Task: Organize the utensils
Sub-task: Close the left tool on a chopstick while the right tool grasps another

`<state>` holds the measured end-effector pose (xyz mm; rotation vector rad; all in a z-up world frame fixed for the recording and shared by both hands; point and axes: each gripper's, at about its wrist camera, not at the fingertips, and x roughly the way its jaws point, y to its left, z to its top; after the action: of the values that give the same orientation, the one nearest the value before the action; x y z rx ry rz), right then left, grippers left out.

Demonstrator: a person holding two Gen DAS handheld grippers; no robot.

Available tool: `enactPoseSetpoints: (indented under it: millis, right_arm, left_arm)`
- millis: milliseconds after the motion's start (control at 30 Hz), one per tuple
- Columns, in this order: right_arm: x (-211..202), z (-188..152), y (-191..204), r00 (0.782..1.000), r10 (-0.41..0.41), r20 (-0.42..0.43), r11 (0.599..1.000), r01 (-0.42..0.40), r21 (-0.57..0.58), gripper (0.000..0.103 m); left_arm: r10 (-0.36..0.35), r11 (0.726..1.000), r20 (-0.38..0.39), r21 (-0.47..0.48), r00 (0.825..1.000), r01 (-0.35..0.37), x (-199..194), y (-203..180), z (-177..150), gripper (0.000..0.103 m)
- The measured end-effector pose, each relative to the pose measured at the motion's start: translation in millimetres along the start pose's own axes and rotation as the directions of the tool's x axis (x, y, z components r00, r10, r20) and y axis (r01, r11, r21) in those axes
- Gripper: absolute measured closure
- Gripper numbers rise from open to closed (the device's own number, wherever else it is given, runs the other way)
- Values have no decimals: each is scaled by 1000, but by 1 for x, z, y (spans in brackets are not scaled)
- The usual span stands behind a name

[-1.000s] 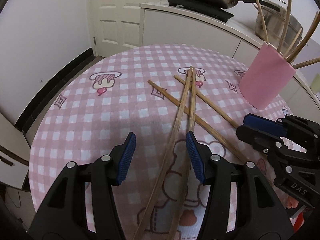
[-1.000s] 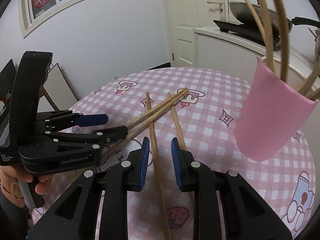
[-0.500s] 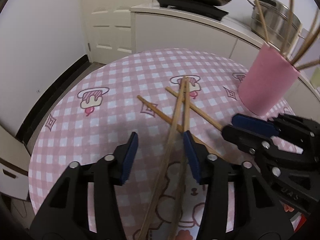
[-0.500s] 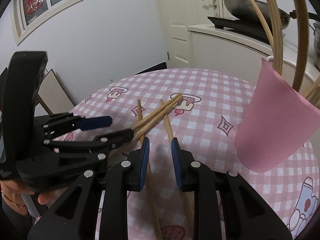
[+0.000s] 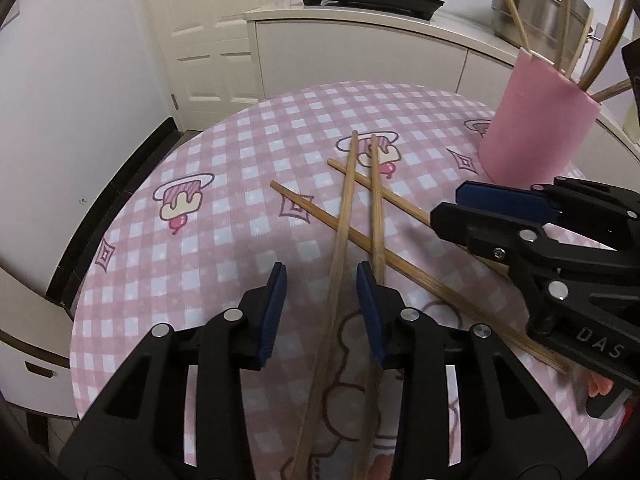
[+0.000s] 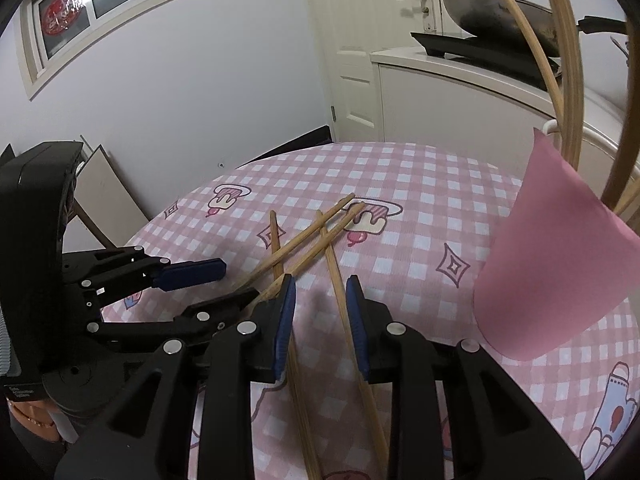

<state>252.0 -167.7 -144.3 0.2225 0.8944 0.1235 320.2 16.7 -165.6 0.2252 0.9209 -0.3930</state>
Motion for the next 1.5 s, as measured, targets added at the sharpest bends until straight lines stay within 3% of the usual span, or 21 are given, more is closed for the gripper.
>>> enactPoseSetpoints:
  millis: [33, 100, 167, 267, 667, 800, 933, 1333, 1500]
  right_arm:
    - [1, 1, 1, 1000, -2, -1, 1000, 2, 1, 79]
    - [4, 4, 1, 1000, -3, -3, 1000, 3, 10, 79]
    - [8, 6, 1, 1000, -3, -12, 1000, 3, 27, 79]
    - [17, 12, -1, 999, 22, -29, 997, -20, 75, 79]
    - [55, 37, -16, 998, 11, -62, 976, 3, 220, 79]
    - [55, 40, -19, 999, 3, -53, 976, 9, 219, 80]
    - [55, 42, -19, 999, 3, -47, 978, 7, 209, 92]
    - [49, 47, -14, 1000, 21, -11, 984, -19, 178, 93]
    - [48, 48, -13, 999, 34, -7, 984, -33, 177, 94]
  left_arm:
    - [5, 1000, 2, -1, 1000, -5, 1, 0, 0, 69]
    - [3, 1000, 4, -10, 1000, -3, 3, 1, 3, 84]
    - [8, 999, 5, -34, 1000, -8, 5, 3, 5, 93]
    - [13, 999, 10, -52, 1000, -12, 3, 7, 2, 96]
    - [33, 987, -4, -158, 999, -33, -19, 45, -26, 96]
    - [19, 984, 2, -176, 1000, -19, -14, 51, -19, 96]
    - [-8, 977, -4, -214, 1000, 7, -5, 57, -9, 95]
    - [30, 973, -54, -228, 998, -42, 25, 61, 32, 95]
    - [51, 969, -44, -240, 998, -60, 28, 60, 35, 97]
